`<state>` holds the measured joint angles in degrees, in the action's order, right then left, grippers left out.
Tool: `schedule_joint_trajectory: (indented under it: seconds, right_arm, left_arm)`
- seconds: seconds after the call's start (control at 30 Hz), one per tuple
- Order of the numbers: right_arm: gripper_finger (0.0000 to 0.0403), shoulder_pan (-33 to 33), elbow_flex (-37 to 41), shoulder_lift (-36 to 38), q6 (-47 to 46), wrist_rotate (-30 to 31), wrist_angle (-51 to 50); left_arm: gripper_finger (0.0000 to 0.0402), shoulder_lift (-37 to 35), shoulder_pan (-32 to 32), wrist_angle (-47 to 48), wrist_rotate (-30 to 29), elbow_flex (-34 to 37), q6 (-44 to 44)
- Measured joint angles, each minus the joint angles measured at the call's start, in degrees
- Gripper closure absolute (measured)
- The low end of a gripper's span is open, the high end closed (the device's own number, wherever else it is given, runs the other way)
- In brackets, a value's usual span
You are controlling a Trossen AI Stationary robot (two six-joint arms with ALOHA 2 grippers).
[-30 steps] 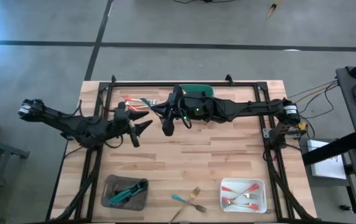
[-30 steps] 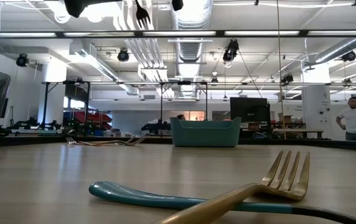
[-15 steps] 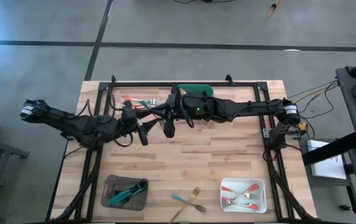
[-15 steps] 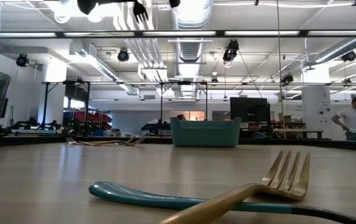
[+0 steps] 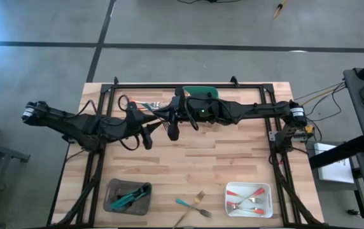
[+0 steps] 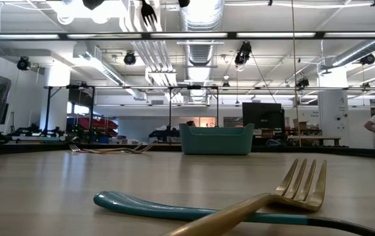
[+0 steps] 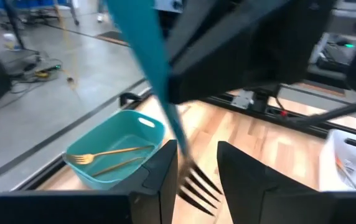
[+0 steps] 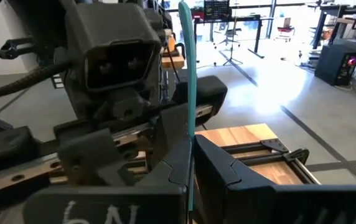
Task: Sort silverware by color (type)
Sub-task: Put the blue fork into the black bin
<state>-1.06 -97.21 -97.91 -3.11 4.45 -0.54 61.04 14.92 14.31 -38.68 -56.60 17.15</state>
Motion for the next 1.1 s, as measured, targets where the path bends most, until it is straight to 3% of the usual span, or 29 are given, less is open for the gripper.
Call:
schedule_joint_trajectory:
  seconds: [0.27, 0.47, 0.83, 1.1]
  right_arm:
    - [0.0394, 0.0, 0.0, 0.0, 0.1, 0.0, 0.0]
    - [0.0394, 0.0, 0.0, 0.0, 0.2, 0.0, 0.0]
    - [0.0391, -0.8, 0.0, 0.9, -1.8, -0.2, -1.3]
    - [0.0318, -1.9, 0.1, 4.5, -2.3, -0.6, -11.1]
  left_arm:
    - [0.0320, 0.6, -0.5, 0.2, 0.4, 0.0, 0.5]
    - [0.0393, 0.4, -1.4, 0.2, -1.0, 0.0, 2.2]
    - [0.0401, -0.5, -1.6, 4.7, -0.3, -1.4, 8.5]
    - [0.0401, -0.5, -1.5, 18.8, 0.9, -8.3, 10.0]
